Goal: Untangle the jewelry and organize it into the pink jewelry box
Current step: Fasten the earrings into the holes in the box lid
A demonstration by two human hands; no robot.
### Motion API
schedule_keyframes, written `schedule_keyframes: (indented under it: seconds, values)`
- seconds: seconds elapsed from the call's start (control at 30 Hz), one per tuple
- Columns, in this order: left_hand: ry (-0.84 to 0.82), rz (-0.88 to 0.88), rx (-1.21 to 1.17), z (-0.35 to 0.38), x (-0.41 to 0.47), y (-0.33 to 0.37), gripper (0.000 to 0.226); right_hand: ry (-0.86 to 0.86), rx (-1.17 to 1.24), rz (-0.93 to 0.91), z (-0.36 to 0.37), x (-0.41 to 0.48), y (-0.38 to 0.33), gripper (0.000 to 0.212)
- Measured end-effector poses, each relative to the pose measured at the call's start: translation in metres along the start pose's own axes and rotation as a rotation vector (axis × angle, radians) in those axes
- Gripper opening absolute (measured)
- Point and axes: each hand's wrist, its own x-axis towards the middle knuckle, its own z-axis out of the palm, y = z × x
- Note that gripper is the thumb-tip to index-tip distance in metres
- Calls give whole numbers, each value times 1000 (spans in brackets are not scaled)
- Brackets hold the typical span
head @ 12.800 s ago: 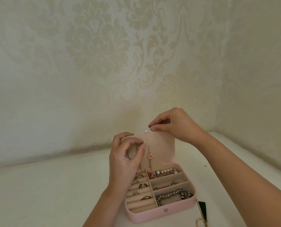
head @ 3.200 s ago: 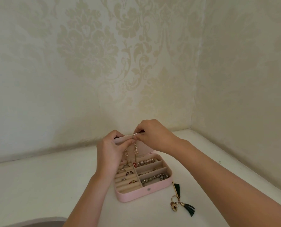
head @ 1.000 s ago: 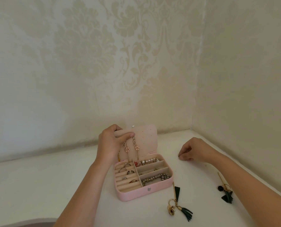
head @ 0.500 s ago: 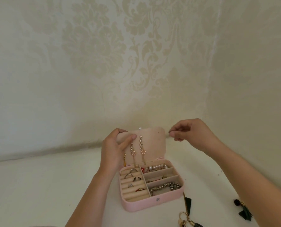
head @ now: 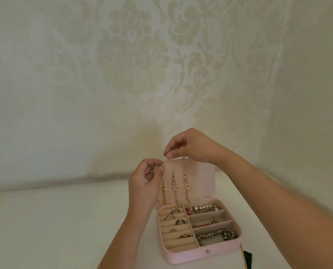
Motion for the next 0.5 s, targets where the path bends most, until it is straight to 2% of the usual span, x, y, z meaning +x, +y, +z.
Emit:
schedule_keyframes:
  seconds: [0.17,0.4,0.5]
  values:
    - [-11,-24,-120,-2,1,5,9,-81,23,10,2,4,3,8]
    - [-5,-58,-202,-1,2,10,14,-49,234,35,3,3,10,10]
    - [18,-60,-211,0,2,10,13,-67,250,52,4,3,10,11]
